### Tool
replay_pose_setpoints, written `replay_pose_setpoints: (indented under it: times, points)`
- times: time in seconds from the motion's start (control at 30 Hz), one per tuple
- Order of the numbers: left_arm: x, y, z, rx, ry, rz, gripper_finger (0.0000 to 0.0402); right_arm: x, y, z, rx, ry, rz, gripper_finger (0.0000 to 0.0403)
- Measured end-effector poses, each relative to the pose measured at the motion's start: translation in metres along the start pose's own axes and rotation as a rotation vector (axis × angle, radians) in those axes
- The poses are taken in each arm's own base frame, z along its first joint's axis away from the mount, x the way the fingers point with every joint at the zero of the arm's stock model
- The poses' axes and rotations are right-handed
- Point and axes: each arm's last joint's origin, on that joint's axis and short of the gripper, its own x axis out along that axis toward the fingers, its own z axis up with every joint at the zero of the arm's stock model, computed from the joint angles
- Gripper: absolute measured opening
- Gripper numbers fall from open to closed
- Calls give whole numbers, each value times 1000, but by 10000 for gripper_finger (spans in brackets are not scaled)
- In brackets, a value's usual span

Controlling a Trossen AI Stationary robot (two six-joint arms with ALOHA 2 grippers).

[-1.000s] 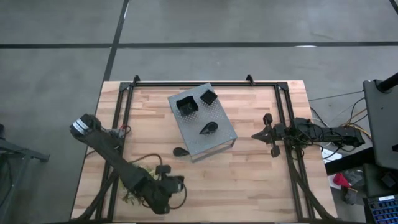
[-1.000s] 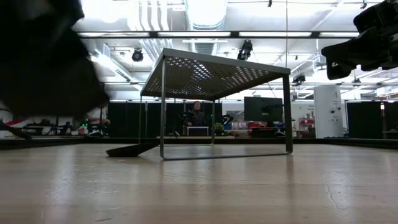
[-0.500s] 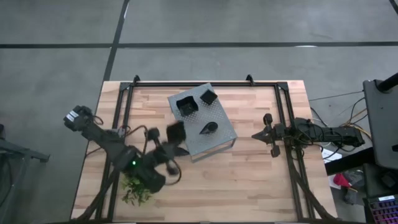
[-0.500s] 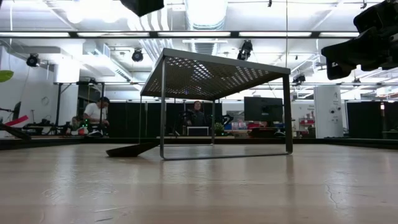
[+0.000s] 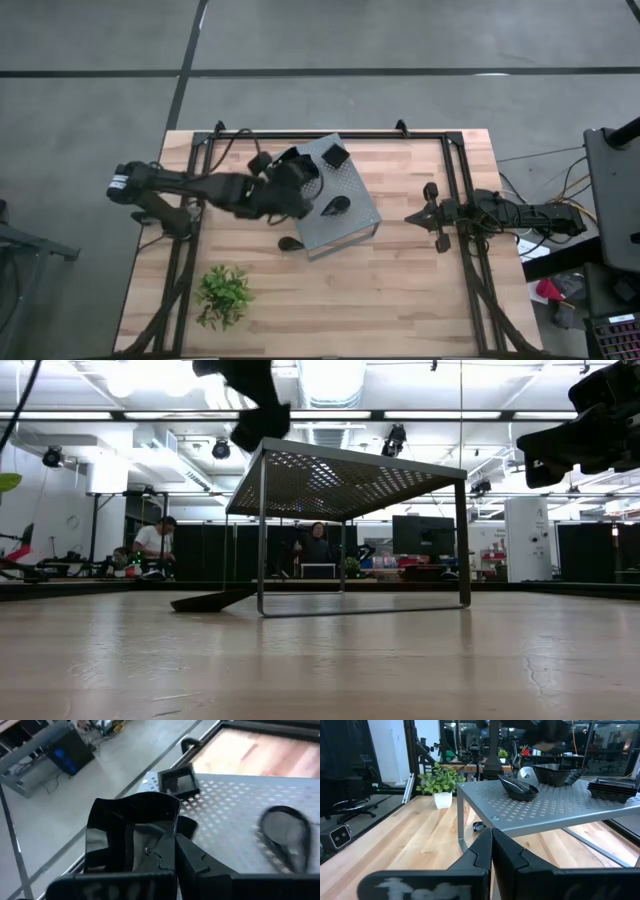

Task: Pick & Place Mini shaped plates
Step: Stack the distorted square plate on top of the distorted square plate on the shelf

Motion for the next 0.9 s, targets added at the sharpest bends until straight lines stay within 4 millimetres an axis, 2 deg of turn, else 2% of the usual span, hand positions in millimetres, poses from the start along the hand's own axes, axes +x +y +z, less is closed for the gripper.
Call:
replay_pose_setpoints:
  times: [0.1, 0.23, 0.4, 0.53, 0.9]
  points:
    - [16, 5, 7, 7, -4, 19, 0, 0, 0, 0, 0, 0, 0, 9]
    - [29, 8, 13, 50, -6, -6, 0, 0, 0, 0, 0, 0, 0, 9]
    - [42, 1, 11, 109, 18, -17, 0, 0, 0, 0, 0, 0, 0, 9]
    - [51, -7, 5, 232, 57, -62, 0, 0, 0, 0, 0, 0, 0, 9]
    - [53, -7, -1, 252, 103, -38, 0, 0, 0, 0, 0, 0, 0, 9]
